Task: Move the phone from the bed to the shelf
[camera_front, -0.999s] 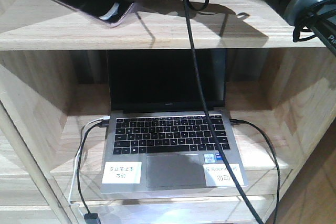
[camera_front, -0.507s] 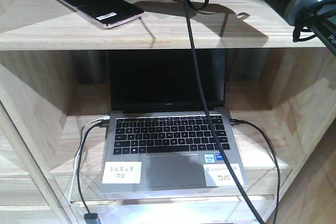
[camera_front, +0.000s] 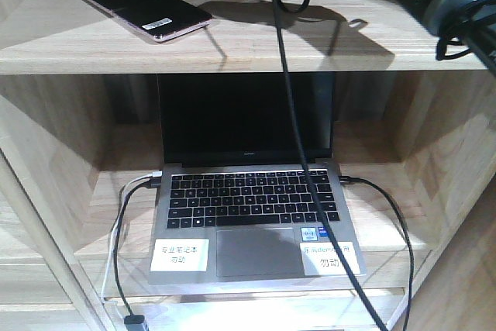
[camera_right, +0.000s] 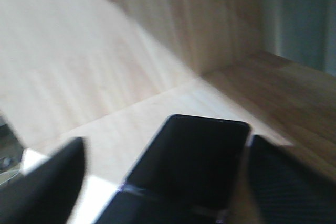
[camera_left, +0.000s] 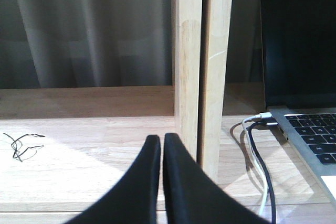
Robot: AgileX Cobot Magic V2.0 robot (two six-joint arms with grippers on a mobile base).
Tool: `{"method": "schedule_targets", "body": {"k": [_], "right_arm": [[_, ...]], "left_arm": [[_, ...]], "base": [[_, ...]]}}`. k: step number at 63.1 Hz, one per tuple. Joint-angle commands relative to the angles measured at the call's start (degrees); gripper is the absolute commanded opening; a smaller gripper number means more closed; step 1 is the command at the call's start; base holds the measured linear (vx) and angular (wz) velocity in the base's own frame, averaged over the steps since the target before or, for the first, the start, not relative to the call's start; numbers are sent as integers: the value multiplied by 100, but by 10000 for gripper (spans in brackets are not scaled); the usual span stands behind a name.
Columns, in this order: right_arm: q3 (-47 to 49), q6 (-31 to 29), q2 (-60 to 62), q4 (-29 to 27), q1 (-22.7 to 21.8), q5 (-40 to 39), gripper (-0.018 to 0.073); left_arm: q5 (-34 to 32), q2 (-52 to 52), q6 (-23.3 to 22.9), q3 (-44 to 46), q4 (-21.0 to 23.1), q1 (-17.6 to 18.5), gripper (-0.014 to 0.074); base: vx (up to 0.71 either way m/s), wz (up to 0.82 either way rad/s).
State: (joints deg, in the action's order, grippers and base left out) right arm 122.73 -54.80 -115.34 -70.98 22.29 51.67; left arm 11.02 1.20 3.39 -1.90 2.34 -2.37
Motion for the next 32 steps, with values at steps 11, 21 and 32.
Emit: {"method": "schedule_targets", "body": {"k": [11, 21, 32], "right_arm": [[190, -9, 584, 88, 0, -109, 103], [190, 64, 685, 156, 0, -117, -11], [190, 417, 798, 176, 0, -219, -5]], "left_arm": [[-426, 41, 0, -37, 54, -4, 1], [-426, 41, 0, -37, 54, -4, 1], [-426, 41, 0, -37, 54, -4, 1]], "base": [[0, 0], [0, 0], [0, 0]]}}
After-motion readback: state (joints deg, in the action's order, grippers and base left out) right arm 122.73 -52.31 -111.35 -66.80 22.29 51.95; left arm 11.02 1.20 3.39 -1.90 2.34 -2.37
